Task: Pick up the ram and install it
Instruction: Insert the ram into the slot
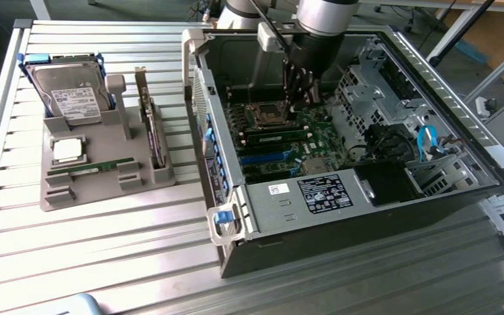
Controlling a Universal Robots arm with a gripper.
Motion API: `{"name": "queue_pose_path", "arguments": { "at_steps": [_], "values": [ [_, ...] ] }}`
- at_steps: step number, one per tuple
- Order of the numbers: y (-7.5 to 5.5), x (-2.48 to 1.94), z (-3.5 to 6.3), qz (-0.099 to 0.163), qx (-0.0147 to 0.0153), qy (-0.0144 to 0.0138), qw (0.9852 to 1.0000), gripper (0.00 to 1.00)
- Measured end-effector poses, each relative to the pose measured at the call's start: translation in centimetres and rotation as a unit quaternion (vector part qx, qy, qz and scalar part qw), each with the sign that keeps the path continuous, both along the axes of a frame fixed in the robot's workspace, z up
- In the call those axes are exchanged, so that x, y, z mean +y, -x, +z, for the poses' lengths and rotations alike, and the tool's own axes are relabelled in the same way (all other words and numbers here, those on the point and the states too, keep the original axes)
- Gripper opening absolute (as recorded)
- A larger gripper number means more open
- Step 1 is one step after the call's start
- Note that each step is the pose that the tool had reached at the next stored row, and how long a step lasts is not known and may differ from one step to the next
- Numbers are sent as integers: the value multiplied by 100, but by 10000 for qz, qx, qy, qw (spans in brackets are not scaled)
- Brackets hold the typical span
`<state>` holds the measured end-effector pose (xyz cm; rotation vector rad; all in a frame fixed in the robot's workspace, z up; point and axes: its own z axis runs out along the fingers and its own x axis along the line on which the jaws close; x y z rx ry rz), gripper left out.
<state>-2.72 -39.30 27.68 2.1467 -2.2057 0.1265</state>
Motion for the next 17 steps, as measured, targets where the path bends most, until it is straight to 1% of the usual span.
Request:
{"name": "queue_pose_path", "arguments": {
  "at_steps": [5,10,17],
  "values": [
    [-49,0,4,0,2,1,10000,11],
    [-205,0,4,0,35,1,10000,11],
    [-338,0,4,0,62,1,10000,11]
  ]
}}
